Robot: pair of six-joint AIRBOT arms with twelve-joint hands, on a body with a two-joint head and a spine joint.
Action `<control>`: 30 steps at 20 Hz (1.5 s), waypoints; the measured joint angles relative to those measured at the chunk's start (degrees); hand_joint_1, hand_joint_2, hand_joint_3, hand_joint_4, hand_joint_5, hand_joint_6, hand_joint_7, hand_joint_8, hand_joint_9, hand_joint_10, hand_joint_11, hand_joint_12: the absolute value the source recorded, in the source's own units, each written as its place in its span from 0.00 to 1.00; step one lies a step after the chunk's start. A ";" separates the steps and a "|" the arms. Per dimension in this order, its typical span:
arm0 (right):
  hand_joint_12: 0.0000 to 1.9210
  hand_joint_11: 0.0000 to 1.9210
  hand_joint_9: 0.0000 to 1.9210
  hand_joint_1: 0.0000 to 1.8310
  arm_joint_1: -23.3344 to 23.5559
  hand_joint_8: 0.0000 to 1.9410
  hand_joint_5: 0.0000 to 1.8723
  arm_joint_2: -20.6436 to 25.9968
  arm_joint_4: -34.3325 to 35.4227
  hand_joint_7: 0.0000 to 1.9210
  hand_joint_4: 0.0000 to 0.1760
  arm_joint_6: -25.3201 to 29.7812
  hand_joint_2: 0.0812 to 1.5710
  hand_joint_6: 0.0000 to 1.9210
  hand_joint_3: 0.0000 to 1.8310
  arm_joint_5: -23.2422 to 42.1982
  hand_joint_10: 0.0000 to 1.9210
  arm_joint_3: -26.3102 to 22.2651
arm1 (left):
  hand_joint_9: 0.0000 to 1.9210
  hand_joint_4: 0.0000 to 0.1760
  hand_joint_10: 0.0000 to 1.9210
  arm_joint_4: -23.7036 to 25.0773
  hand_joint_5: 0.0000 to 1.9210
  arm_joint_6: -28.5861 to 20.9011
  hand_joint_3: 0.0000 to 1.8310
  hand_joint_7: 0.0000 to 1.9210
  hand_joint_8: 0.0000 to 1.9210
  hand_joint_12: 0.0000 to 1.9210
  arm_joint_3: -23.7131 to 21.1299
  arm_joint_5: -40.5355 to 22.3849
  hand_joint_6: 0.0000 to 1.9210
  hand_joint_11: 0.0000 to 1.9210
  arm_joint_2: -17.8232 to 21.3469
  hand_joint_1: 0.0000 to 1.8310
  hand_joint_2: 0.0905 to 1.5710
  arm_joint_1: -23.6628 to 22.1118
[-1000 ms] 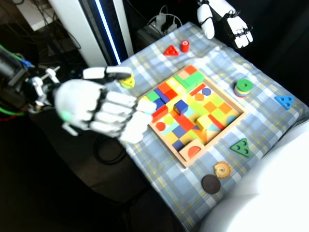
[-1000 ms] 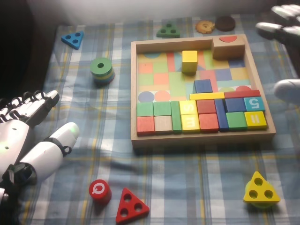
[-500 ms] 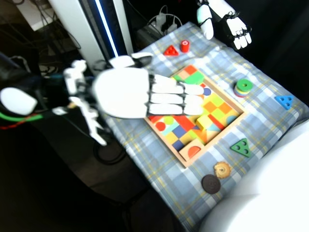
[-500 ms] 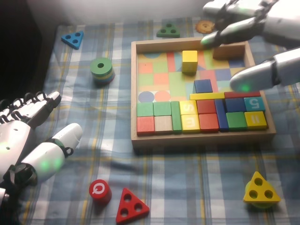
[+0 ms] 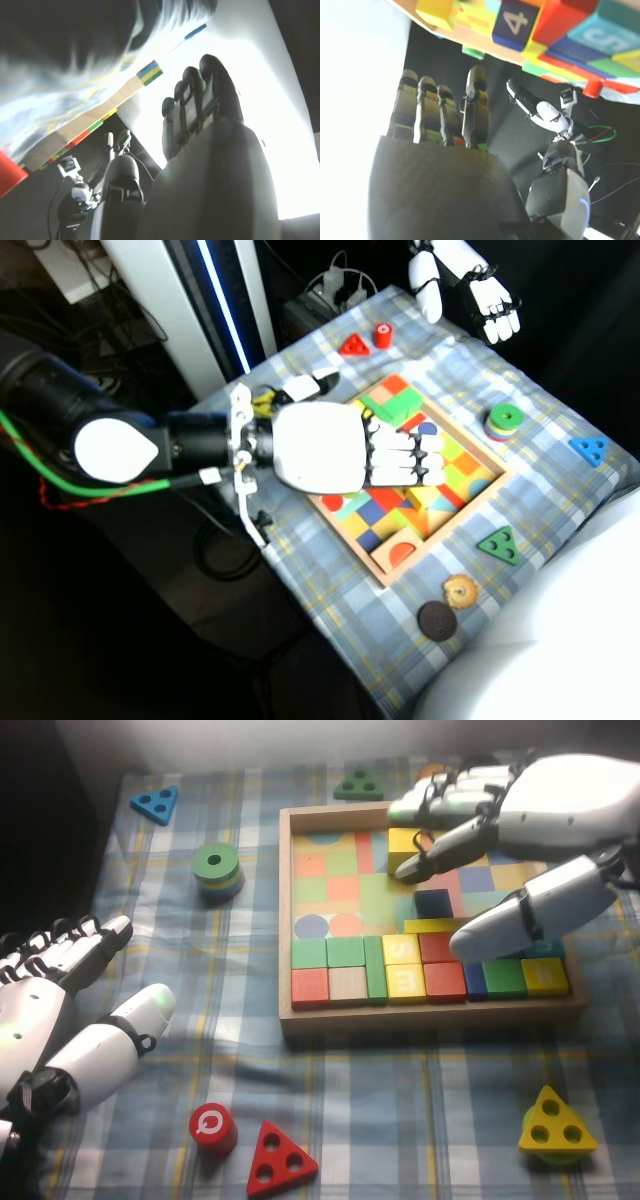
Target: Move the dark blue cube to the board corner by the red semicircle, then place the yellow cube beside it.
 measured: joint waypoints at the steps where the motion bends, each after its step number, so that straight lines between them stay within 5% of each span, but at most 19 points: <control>1: 0.00 0.00 0.00 0.00 0.00 0.00 0.22 -0.57 -1.03 0.01 0.00 0.83 0.57 0.00 0.00 -0.24 0.00 0.33 | 0.10 0.29 0.00 0.00 0.14 0.00 0.00 0.11 0.00 0.11 -0.02 0.00 0.00 0.00 0.00 0.00 0.79 0.00; 2: 0.00 0.00 0.00 0.00 0.00 0.00 0.21 -0.92 -1.16 0.01 0.00 0.90 0.58 0.00 0.01 -0.31 0.00 0.35 | 0.10 0.25 0.00 -0.07 0.15 0.00 0.00 0.11 0.00 0.13 -0.02 0.00 0.00 0.00 0.00 0.00 0.80 0.00; 3: 0.00 0.00 0.00 0.00 0.00 0.01 0.12 -1.03 -1.29 0.04 0.13 0.92 0.60 0.00 0.01 -0.28 0.00 0.37 | 0.10 0.25 0.00 -0.09 0.14 0.00 0.00 0.11 0.00 0.12 0.00 0.00 0.00 0.00 0.00 0.00 0.79 0.00; 5: 0.00 0.00 0.00 0.00 0.00 0.00 0.28 -1.05 -1.53 0.01 0.00 0.92 0.58 0.01 0.00 -0.42 0.00 0.37 | 0.10 0.24 0.00 -0.09 0.15 0.00 0.00 0.11 0.00 0.11 -0.02 0.00 0.00 0.00 0.00 0.00 0.79 0.00; 7: 0.00 0.00 0.00 0.00 -0.02 0.00 0.31 -0.98 -2.05 0.00 0.00 1.57 0.59 0.00 0.00 -0.83 0.00 0.48 | 0.10 0.21 0.00 0.00 0.15 0.00 0.00 0.12 0.00 0.13 -0.02 -0.02 0.00 0.00 0.00 0.00 0.79 0.00; 12: 0.00 0.00 0.00 0.00 -0.31 0.00 0.19 -0.98 -3.45 0.00 0.00 2.93 0.59 0.00 0.00 -1.01 0.00 0.55 | 0.11 0.25 0.00 -0.07 0.15 0.00 0.00 0.12 0.00 0.14 -0.02 0.11 0.00 0.00 0.00 0.00 0.80 0.00; 14: 0.00 0.00 0.00 0.00 -0.31 0.00 0.21 -0.98 -3.23 0.00 0.31 3.04 0.56 0.01 0.00 -1.14 0.00 0.55 | 0.11 0.20 0.00 -0.07 0.15 0.00 0.00 0.12 0.00 0.14 0.00 0.13 0.00 0.00 0.00 0.00 0.80 0.00; 15: 0.00 0.00 0.00 0.00 -0.31 0.00 0.19 -0.98 -2.71 0.00 0.35 3.04 0.56 0.00 0.00 -1.16 0.00 0.55 | 0.11 0.22 0.00 -0.04 0.15 0.00 0.00 0.12 0.00 0.13 0.00 0.17 0.00 0.00 0.00 0.00 0.80 0.00; 17: 0.00 0.00 0.00 0.00 -0.31 0.00 0.13 -0.98 -0.79 0.00 0.22 3.04 0.56 0.00 0.00 -1.07 0.00 0.55 | 0.11 0.24 0.00 -0.04 0.15 -0.02 0.00 0.12 0.00 0.13 0.00 0.26 0.00 0.00 0.00 0.00 0.80 0.00; 20: 0.00 0.00 0.00 0.00 -0.31 0.00 0.13 -0.98 1.36 0.00 0.42 2.97 0.59 0.00 0.00 -0.72 0.00 0.55 | 0.11 0.24 0.00 -0.07 0.15 0.00 0.00 0.11 0.00 0.14 0.00 0.28 0.00 0.00 0.00 0.00 0.81 0.00; 21: 0.00 0.00 0.00 0.00 -0.28 0.00 0.11 -0.98 1.60 0.00 0.52 2.95 0.60 0.00 0.01 -0.59 0.00 0.52 | 0.11 0.14 0.00 -0.07 0.15 -0.02 0.00 0.11 0.00 0.14 0.00 0.28 0.00 0.00 0.00 0.00 0.80 0.00; 24: 0.00 0.00 0.00 0.00 -0.22 0.00 0.09 0.72 2.75 0.00 0.47 1.57 0.61 0.01 0.01 -0.37 0.00 -1.40 | 0.10 0.24 0.00 -0.09 0.15 0.00 0.00 0.11 0.00 0.12 0.00 0.31 0.00 0.00 0.00 0.00 0.81 0.00; 25: 0.00 0.00 0.00 0.00 -0.04 0.00 0.09 1.60 2.86 0.00 0.62 1.18 0.58 0.01 0.00 -0.11 0.00 -1.99 | 0.10 0.19 0.00 -0.15 0.15 0.00 0.00 0.11 0.00 0.13 0.00 0.28 0.00 0.00 0.00 0.00 0.81 0.00; 26: 0.00 0.00 0.00 0.00 -0.04 0.00 0.11 2.27 3.15 0.00 0.58 0.94 0.58 0.02 0.00 -0.07 0.00 -2.29 | 0.10 0.18 0.00 -0.35 0.14 0.00 0.00 0.11 0.00 0.12 0.00 0.31 0.00 0.00 0.00 0.00 0.81 0.00; 27: 0.00 0.00 0.00 0.00 -0.04 0.00 0.12 2.86 3.69 0.00 0.70 0.92 0.56 0.01 0.00 -0.31 0.00 -2.80 | 0.11 0.11 0.00 -0.35 0.15 0.00 0.00 0.12 0.00 0.13 -0.02 0.31 0.00 0.00 0.00 0.00 0.81 0.00; 28: 0.00 0.00 0.00 0.00 -0.04 0.00 0.15 3.52 3.61 0.00 0.55 0.87 0.58 0.01 0.00 -0.61 0.00 -3.48 | 0.11 0.14 0.00 -0.44 0.15 0.00 0.00 0.12 0.00 0.13 -0.02 0.31 0.00 0.00 0.00 0.00 0.81 0.00; 30: 0.00 0.00 0.00 0.00 -0.04 0.00 0.18 4.79 2.49 0.00 0.59 0.83 0.58 0.01 0.00 -0.81 0.00 -5.18 | 0.11 0.19 0.00 -0.42 0.15 -0.02 0.00 0.12 0.00 0.14 -0.02 0.31 0.00 0.00 0.00 0.00 0.81 0.00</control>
